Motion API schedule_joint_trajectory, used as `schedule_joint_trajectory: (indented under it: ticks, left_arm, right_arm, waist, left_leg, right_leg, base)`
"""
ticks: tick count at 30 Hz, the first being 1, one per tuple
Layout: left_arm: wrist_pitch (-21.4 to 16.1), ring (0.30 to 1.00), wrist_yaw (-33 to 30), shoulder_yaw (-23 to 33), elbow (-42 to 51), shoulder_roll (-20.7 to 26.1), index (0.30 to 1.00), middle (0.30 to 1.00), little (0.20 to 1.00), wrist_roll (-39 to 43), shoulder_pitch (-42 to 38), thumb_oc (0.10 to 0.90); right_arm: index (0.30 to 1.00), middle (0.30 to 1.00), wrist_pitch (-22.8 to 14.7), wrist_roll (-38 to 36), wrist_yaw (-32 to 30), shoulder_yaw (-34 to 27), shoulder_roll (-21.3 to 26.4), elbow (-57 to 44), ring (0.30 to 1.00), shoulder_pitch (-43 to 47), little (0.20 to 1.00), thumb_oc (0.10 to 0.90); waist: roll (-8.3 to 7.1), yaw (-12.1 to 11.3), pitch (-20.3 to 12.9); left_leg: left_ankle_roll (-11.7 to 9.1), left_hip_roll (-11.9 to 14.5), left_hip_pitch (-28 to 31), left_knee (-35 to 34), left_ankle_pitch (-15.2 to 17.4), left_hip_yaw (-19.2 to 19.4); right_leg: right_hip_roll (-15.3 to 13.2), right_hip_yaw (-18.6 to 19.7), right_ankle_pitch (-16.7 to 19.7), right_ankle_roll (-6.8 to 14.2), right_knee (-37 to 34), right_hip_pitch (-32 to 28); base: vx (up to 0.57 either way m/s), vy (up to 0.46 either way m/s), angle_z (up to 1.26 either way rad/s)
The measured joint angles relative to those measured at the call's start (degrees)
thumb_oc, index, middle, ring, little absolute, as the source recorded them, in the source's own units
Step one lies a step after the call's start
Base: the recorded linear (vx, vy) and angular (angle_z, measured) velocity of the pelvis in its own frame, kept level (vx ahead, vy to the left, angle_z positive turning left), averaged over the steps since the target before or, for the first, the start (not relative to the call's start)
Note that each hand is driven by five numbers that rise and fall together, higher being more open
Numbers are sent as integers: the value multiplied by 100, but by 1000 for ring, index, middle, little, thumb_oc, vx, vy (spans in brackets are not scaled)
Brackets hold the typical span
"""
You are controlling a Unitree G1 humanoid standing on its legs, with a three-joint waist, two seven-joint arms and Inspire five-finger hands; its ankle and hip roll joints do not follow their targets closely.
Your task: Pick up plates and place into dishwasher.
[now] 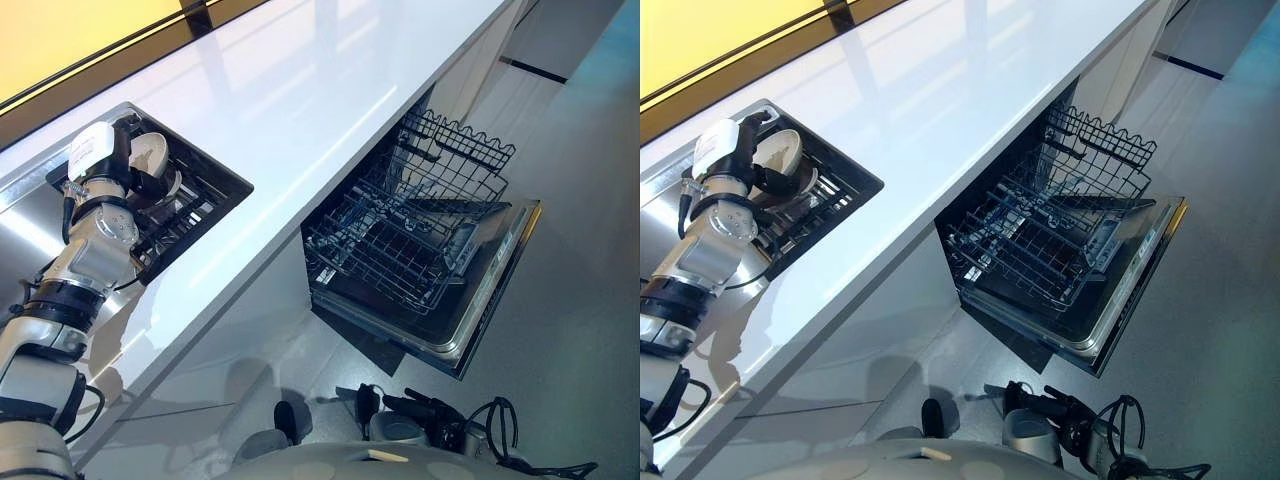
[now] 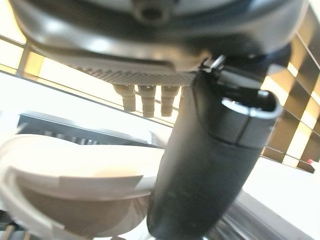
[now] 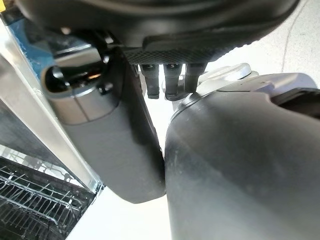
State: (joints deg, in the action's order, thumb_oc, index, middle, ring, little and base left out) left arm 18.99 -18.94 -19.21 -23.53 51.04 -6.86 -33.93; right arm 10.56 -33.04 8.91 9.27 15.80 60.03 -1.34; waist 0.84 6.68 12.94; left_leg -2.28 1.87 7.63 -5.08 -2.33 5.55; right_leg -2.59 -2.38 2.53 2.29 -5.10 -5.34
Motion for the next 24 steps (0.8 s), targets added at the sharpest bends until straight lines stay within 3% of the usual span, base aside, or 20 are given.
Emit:
schedule_joint_trajectory:
  ticks: [6, 13, 23, 24]
  left_arm:
    - [-1, 900, -420, -41, -103, -2, 900, 900, 900, 5, -19, 800]
    - [192, 900, -463, -164, -447, -2, 900, 900, 900, -57, -340, 800]
    - [738, 900, -169, -814, -956, -2, 900, 900, 900, -1209, -1061, 800]
    - [800, 839, -100, -827, -1014, -2, 839, 839, 829, -1356, -1091, 729]
  right_arm:
    - [900, 900, -19, -1, 46, 2, 55, -99, 900, 50, 900, 800]
    - [900, 900, -21, -5, 164, 2, 133, -227, 900, 179, 900, 800]
    - [900, 900, -35, -114, 177, 23, 180, -298, 900, 276, 900, 800]
    - [900, 900, -36, -132, 176, 23, 184, -297, 900, 286, 900, 800]
  waist:
    - [1, 72, 169]
    - [-2, 110, 411]
    - [20, 166, 558]
    - [26, 177, 570]
  left_leg:
    - [-3, 4, -31, 0, 14, 63]
    - [3, 8, -215, 2, 23, 153]
    - [3, 7, -240, 1, 32, 216]
    - [3, 7, -242, 1, 32, 219]
  right_leg:
    - [7, 53, 1, 0, 23, 70]
    - [16, 171, 7, -5, 111, 346]
    - [17, 190, 7, -4, 128, 404]
    - [19, 192, 7, -4, 129, 409]
  base:
    - [-24, 15, -5]
    - [-40, 11, -9]
    - [-23, 7, -2]
    - [0, 0, 0]
